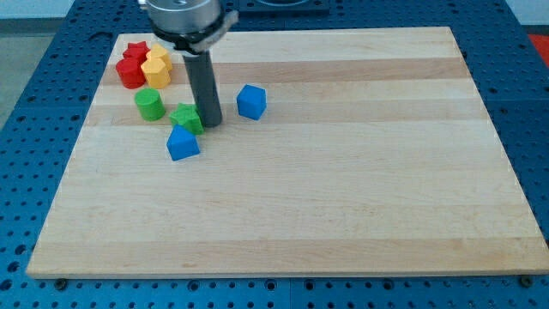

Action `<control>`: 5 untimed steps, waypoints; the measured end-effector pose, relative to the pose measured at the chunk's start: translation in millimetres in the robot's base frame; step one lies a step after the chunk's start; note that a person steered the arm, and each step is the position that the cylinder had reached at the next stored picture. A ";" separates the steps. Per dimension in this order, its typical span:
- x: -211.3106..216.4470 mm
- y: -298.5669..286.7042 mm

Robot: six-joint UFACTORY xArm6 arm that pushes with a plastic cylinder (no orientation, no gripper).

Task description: Push the green star below the green circle

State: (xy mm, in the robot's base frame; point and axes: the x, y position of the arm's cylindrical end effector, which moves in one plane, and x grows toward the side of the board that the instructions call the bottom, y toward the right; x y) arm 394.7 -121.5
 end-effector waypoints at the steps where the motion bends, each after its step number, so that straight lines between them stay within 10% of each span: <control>1: -4.0 -30.3; 5: 2.1 -24.5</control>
